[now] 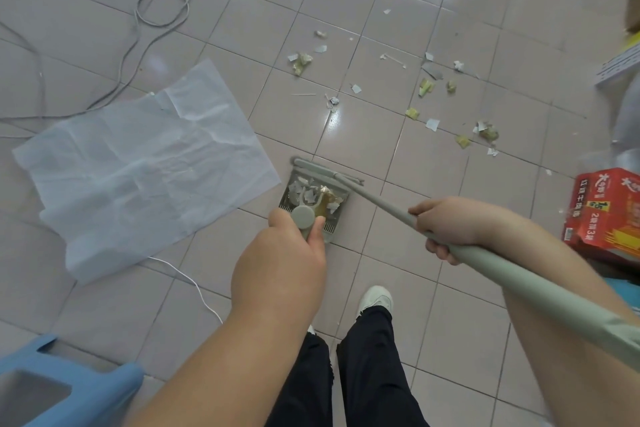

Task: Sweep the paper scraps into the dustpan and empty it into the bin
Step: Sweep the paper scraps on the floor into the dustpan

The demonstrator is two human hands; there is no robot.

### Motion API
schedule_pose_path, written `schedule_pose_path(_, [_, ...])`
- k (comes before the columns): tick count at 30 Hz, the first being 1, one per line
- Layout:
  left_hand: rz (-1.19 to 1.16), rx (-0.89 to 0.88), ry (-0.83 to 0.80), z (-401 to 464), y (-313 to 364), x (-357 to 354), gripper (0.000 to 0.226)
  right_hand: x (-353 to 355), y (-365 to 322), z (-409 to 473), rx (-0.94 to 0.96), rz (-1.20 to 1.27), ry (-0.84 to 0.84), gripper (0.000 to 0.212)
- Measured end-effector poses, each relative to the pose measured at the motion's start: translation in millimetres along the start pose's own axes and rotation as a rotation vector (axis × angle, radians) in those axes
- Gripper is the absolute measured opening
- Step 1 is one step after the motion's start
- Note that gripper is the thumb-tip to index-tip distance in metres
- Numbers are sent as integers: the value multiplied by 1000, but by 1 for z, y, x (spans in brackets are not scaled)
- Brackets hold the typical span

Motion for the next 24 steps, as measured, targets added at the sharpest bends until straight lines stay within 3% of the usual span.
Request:
schedule_pose_path(10, [7, -34, 74, 36, 35, 20, 37, 28, -30, 39, 70, 167, -16, 41])
schedule_pose_path(24, [-27, 36, 161, 132, 140, 51, 39, 192, -85, 58, 172, 150, 39, 39])
Point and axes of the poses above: each hand's wrist, its own z-axis towards the middle knuckle, its own x-axis out of the back of the hand, y = z × x, the point moved 8 cm from there along z, towards the middle knuckle, and after that the axes turned 15 degrees about -y, right-handed, at the moved point
